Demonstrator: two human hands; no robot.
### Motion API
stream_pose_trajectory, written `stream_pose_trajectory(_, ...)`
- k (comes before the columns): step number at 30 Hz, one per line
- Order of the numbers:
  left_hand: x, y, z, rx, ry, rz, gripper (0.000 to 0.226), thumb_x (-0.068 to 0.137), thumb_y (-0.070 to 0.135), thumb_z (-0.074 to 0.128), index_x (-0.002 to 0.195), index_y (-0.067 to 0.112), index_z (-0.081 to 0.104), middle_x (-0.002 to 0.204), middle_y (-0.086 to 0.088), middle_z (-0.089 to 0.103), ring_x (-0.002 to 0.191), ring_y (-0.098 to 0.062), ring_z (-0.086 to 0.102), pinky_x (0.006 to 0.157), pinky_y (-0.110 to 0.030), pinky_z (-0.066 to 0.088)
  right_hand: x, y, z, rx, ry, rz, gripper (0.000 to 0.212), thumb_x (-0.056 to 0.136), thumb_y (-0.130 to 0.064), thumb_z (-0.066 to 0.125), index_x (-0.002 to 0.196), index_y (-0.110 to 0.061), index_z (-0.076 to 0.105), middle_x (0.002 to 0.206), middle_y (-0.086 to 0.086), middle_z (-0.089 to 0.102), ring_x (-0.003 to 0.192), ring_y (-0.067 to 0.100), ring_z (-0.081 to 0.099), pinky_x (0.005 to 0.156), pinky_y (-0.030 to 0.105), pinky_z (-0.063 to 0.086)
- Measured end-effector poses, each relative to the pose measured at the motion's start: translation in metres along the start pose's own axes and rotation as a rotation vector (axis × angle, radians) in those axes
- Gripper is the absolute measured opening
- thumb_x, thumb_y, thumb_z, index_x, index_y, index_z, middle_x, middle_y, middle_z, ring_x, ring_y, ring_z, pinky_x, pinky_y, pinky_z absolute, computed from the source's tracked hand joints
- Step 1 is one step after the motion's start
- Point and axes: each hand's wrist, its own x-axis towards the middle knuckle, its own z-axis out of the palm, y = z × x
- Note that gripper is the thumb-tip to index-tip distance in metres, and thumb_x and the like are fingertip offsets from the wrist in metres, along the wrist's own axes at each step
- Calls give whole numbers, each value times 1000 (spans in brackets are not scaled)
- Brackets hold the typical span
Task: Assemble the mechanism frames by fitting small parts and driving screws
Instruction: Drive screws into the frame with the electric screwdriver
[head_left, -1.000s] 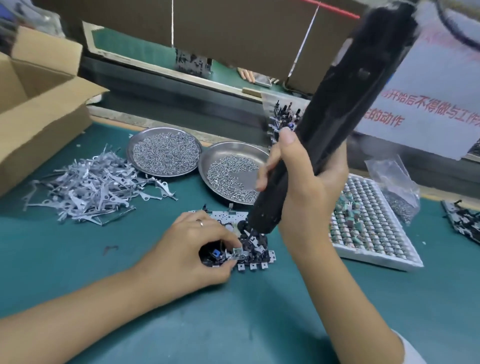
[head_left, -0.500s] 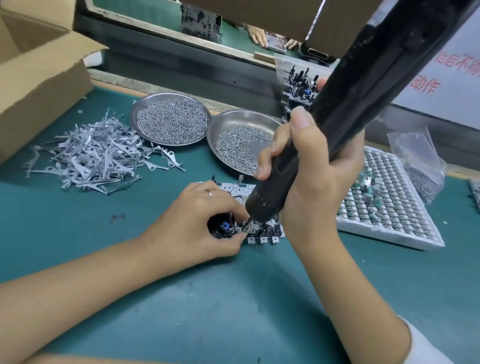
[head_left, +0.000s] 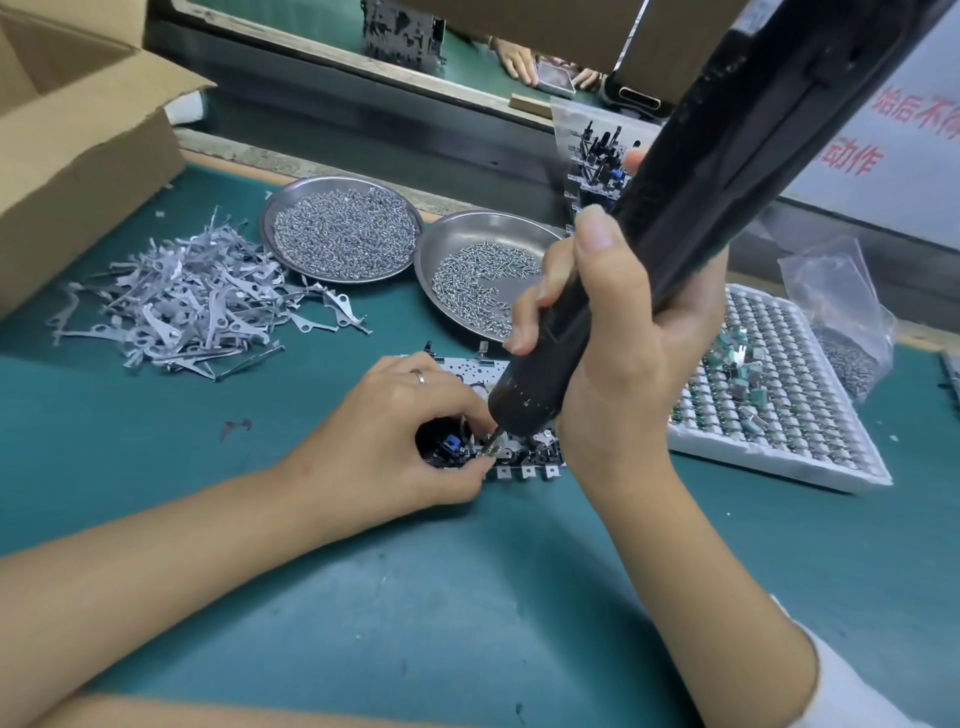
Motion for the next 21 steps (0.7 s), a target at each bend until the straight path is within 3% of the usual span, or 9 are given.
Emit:
stream_pose_trajectory(3, 0, 0, 0, -1, -4, -2, 13, 66, 24, 74, 78, 22, 68, 71, 33, 48, 78, 3, 45, 83, -29, 40, 0, 1, -1, -3, -5, -2, 19, 85, -2, 53, 92, -8, 37, 54, -4, 47, 35, 15, 43, 40, 25, 37)
stream_pose_trajectory(9, 0, 1, 0, -3, 0, -12, 16, 66, 23, 74, 77, 27, 64, 68, 32, 47, 80, 10, 44, 81, -26, 38, -1, 2, -1, 4, -4, 12, 17, 84, -3, 53, 93, -10, 39, 54, 3, 46, 34, 20, 41, 40, 26, 36)
stream_pose_trajectory(17, -1, 2, -1, 14, -7, -42, 17, 67, 25, 73, 84, 21, 73, 78, 17, 66, 81, -5, 54, 86, -29, 42, 8, -5, -11, 17, 4, -61, 21, 80, -15, 57, 95, -12, 43, 50, -5, 48, 35, 15, 45, 43, 23, 39)
stream_pose_trajectory(21, -1, 3, -1, 20, -10, -42, 17, 67, 24, 74, 84, 20, 74, 78, 16, 66, 80, -6, 55, 85, -32, 44, 11, 3, -16, -43, 20, -27, 20, 84, -7, 57, 96, -11, 41, 51, -5, 47, 35, 17, 44, 41, 25, 39)
